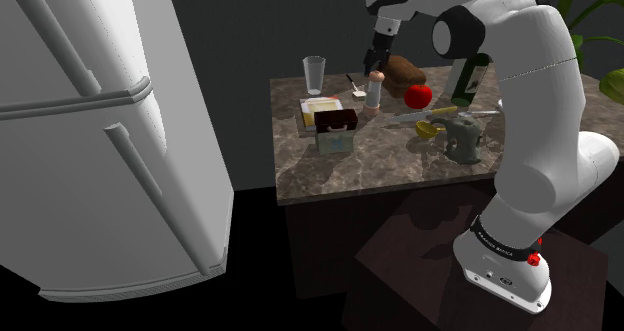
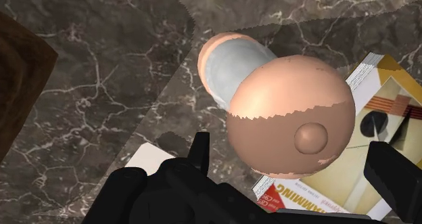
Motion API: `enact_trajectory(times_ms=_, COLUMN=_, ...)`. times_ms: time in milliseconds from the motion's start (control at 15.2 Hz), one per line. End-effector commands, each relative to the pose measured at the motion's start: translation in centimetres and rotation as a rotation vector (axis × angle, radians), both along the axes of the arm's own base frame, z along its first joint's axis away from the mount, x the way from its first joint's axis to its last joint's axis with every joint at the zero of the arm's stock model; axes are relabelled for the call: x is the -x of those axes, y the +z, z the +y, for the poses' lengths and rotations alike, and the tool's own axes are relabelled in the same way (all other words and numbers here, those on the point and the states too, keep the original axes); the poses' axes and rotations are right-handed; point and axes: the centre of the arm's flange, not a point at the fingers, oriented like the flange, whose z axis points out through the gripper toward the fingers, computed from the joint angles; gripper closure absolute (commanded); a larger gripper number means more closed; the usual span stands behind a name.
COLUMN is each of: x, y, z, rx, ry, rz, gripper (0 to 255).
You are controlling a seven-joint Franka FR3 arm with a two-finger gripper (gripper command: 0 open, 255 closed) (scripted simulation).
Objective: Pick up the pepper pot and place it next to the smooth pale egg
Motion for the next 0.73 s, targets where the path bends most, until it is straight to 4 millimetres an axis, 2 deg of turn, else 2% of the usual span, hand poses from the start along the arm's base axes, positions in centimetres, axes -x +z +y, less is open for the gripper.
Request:
enact_trajectory(times_ms=0, x=-0.05, y=-0.46, z=0.14, rx=0.0, ry=0.0, rz=0.0, gripper=0)
enact_trajectory(times_ms=396, x=-0.05, y=-0.46, z=0.13, rx=0.0, ry=0.0, rz=0.0, gripper=0)
enact_trajectory(times_ms=462, x=-0.05, y=-0.46, z=0.13, rx=0.0, ry=0.0, rz=0.0, gripper=255)
enact_trajectory(times_ms=660, x=-0.06, y=-0.46, z=0.15, rx=0.0, ry=0.0, rz=0.0, gripper=255)
